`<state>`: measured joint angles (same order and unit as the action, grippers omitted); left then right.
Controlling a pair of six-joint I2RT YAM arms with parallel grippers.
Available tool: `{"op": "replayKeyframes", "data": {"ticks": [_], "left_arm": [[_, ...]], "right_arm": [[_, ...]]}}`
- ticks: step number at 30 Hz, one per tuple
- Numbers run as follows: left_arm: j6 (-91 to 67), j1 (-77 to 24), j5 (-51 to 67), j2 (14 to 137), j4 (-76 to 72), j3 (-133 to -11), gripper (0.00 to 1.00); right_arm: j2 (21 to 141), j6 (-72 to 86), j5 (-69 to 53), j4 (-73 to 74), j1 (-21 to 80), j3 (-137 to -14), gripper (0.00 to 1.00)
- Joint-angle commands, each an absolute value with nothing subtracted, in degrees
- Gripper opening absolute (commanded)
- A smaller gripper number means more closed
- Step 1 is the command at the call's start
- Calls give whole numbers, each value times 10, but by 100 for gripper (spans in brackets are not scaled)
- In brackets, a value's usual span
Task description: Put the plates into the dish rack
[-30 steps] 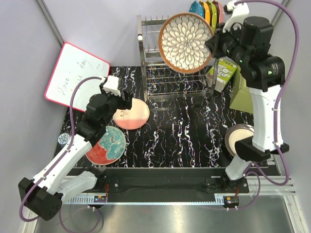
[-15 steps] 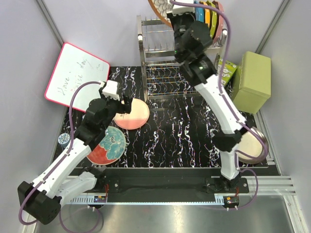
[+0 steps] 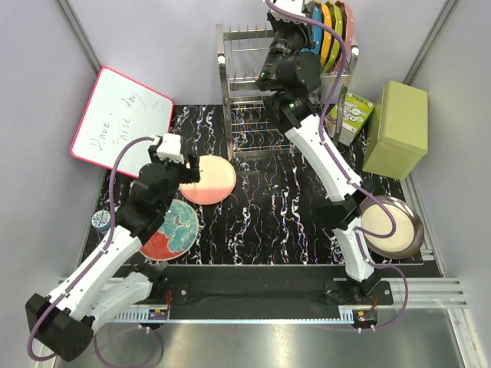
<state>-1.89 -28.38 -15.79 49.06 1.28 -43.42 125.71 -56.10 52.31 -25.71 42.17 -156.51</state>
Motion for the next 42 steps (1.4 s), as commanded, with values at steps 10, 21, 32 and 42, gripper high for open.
{"op": "replayKeyframes", "data": {"ticks": [10, 21, 32, 42], "left_arm": [[25, -290, -272, 419, -7, -367, 80], [2, -290, -268, 407, -4, -350, 81], [-25, -290, -266, 456, -4, -357, 82], [-37, -290, -260, 474, -4, -354, 82]], "right_arm": [[1252, -421, 557, -173, 364, -1573, 0], [1302, -373, 544, -117, 344, -1611, 0], [1333, -437, 551, -231, 324, -1614, 0], [1339, -483, 551, -263, 325, -1607, 0]]}}
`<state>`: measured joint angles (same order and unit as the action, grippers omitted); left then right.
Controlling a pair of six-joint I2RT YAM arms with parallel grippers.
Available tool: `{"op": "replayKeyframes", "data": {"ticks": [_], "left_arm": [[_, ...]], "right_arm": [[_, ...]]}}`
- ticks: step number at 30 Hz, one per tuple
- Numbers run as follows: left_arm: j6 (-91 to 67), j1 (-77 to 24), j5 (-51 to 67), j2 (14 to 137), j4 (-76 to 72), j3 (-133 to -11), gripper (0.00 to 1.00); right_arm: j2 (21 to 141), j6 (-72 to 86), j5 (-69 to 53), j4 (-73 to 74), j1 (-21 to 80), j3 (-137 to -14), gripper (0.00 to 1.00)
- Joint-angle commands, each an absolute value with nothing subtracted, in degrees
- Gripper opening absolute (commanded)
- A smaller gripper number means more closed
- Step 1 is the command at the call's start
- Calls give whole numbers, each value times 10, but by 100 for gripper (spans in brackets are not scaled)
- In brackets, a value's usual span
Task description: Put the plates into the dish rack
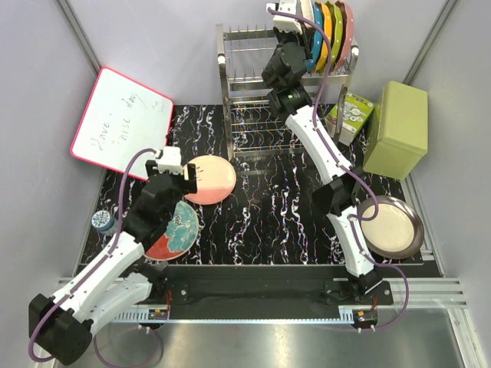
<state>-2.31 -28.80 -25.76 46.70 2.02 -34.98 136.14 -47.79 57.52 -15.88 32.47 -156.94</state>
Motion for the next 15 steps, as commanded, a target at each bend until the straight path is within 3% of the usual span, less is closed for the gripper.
{"op": "replayKeyframes", "data": {"ticks": [1, 15], "left_arm": [[-37, -290, -260, 475, -5, -354, 82], [-33, -290, -267, 479, -2, -362, 84]], "right_arm": [[1342, -483, 552, -255, 324, -1606, 0], [1385, -482, 563, -239, 324, -1606, 0]]}}
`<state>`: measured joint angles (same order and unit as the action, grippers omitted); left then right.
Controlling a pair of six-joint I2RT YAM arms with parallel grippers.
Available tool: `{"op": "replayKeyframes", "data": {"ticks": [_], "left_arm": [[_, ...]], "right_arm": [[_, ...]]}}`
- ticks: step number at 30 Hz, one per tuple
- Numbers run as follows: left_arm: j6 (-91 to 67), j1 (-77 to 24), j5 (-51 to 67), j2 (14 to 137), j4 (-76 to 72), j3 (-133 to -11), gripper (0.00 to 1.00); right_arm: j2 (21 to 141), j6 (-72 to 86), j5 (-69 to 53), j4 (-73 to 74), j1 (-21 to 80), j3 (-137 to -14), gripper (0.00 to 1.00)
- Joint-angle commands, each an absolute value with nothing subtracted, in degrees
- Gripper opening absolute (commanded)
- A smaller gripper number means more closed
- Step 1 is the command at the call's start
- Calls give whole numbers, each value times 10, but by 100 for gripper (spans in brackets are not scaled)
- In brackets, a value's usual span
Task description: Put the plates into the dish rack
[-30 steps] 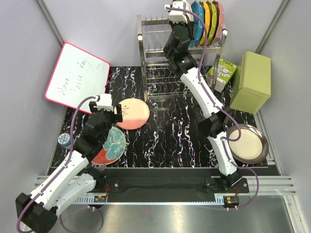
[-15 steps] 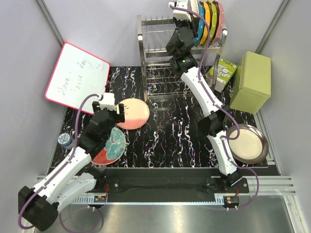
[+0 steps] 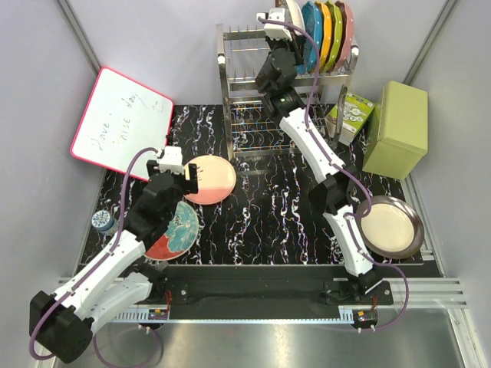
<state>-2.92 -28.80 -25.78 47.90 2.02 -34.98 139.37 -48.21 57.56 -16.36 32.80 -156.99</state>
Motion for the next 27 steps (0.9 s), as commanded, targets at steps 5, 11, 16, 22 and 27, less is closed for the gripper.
{"op": "replayKeyframes", "data": {"ticks": [5, 11, 16, 22, 27], "left_arm": [[-38, -290, -265, 483, -1, -364, 84], [-39, -290, -255, 488, -2, -360, 84], [-40, -290, -254, 495, -2, -360, 84], [-41, -290, -249, 495, -2, -359, 84], [-40, -290, -249, 498, -3, -359, 84]], "right_arm": [[1391, -500, 570, -267, 324, -1611, 0], [1383, -542, 563, -316, 325, -1620, 0], [1370, -555, 560, -329, 330, -1610, 0], [1351, -577, 550, -346, 330, -1586, 0], [1358, -581, 553, -345, 330, -1590, 0]]}}
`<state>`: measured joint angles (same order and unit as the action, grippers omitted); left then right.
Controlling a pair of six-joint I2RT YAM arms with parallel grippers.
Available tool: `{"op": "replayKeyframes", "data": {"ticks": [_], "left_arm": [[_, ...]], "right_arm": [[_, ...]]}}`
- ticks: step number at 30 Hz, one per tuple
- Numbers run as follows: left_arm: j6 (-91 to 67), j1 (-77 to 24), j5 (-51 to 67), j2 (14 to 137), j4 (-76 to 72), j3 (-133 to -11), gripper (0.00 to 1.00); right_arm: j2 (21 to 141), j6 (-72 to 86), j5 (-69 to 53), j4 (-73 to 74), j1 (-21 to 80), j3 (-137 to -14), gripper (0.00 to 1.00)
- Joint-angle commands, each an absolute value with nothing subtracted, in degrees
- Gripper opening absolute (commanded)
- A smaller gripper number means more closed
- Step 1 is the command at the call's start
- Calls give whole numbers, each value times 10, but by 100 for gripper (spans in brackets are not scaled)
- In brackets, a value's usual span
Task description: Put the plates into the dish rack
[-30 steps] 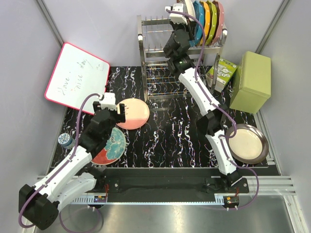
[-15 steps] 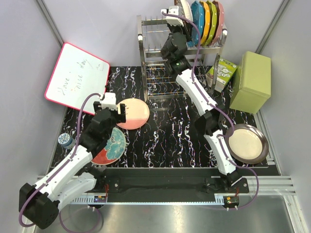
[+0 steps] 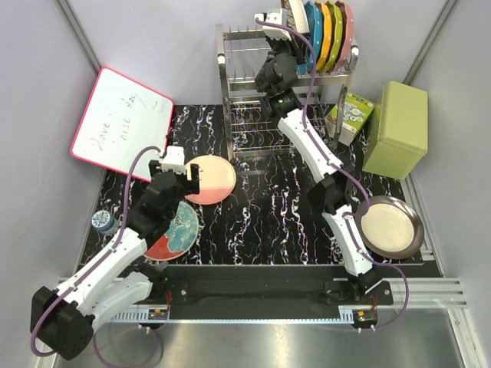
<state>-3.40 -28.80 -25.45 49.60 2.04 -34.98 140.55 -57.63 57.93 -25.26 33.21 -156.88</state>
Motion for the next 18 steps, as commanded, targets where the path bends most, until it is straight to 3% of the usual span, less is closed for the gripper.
{"op": "replayKeyframes", "data": {"ticks": [1, 8, 10, 18], "left_arm": [[-40, -290, -249, 498, -4, -361, 84], [-40, -290, -248, 499, -3, -361, 85], [-41, -291, -250, 499, -2, -362, 85], [-45, -290, -243, 500, -2, -366, 85]], "right_arm": [[1358, -579, 552, -345, 330, -1588, 0], [1365, -567, 558, -320, 326, -1576, 0], [1366, -563, 555, -314, 326, -1576, 12], [1365, -563, 555, -311, 325, -1575, 24]]}}
